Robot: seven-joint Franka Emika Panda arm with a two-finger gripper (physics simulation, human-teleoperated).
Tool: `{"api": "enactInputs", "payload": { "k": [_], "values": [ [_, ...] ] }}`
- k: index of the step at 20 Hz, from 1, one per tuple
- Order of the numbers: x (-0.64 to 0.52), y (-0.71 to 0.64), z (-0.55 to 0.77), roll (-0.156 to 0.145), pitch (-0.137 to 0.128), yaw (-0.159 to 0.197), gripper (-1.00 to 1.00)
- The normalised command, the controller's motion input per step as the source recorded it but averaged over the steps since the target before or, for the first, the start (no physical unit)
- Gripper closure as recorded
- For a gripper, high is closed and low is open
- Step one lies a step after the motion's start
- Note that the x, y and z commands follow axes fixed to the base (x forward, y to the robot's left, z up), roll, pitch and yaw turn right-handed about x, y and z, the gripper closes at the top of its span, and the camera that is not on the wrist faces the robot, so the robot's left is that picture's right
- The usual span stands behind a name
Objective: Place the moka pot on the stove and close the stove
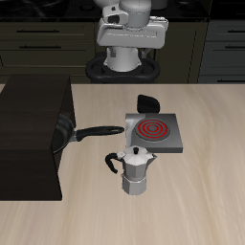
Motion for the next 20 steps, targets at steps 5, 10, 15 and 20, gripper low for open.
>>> {"api": "enactInputs", "payload": {
  "k": [5, 10, 15, 20],
  "values": [
    [0.18, 0.14, 0.00, 0.027, 0.020, 0.034, -1.00],
    [0.19, 0.02, -0.03, -0.021, 0.026, -0.008, -1.00],
    [0.05, -0.05, -0.02, -0.027, 0.000, -0.020, -1.00],
    [0.11, -0.13, 0.16, -0.036, -0.022, -0.008, -1.00]
  ]
}}
